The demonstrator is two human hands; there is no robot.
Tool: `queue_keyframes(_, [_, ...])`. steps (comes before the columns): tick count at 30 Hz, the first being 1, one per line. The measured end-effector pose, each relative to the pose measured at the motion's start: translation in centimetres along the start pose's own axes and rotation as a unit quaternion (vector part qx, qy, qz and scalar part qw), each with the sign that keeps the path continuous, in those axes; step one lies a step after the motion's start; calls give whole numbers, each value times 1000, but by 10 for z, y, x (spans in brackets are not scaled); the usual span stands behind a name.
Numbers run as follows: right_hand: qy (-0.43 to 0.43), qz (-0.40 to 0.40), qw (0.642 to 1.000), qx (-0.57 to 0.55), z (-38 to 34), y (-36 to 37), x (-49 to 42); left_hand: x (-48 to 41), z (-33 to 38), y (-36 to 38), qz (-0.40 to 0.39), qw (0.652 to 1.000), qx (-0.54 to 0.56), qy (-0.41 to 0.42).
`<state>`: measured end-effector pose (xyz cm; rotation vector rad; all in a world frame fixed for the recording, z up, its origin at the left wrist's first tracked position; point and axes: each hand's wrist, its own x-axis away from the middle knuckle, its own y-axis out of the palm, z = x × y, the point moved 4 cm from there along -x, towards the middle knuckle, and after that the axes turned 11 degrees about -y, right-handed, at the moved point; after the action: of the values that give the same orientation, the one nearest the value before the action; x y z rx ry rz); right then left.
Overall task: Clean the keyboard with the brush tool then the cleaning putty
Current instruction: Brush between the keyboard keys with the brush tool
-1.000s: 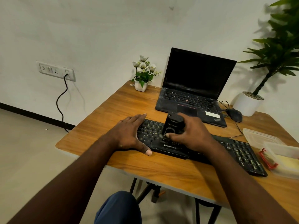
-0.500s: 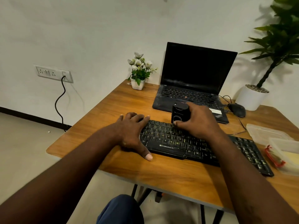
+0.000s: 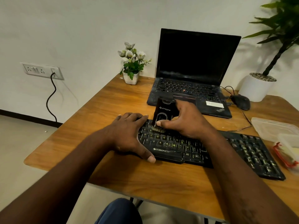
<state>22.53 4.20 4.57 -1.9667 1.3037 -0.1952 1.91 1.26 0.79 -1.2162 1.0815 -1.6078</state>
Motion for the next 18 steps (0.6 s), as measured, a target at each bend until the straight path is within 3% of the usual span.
queue_keyframes(2, [-8,-7,1000,27,0,6,-1,-2,4,-6,-18,1000,-19,-11])
queue_keyframes(7, [6,94,986,138,2,-9,-5,-3,9,-10,-39,999,-27,-20])
queue_keyframes(10, [13,3,1000,2,2,-6,5,-1,7,-6,-29,999,-9,-15])
queue_keyframes(12, [1,-24,1000,-5,2,-1,9,1,7,-4,-19,1000,-4,-11])
queue_keyframes(16, [17,92,986,139,6,-14,3,3,2,1,8,999,31,3])
queue_keyframes(18, [30,97,989,108,10,-21,5,9,-1,5,28,997,71,10])
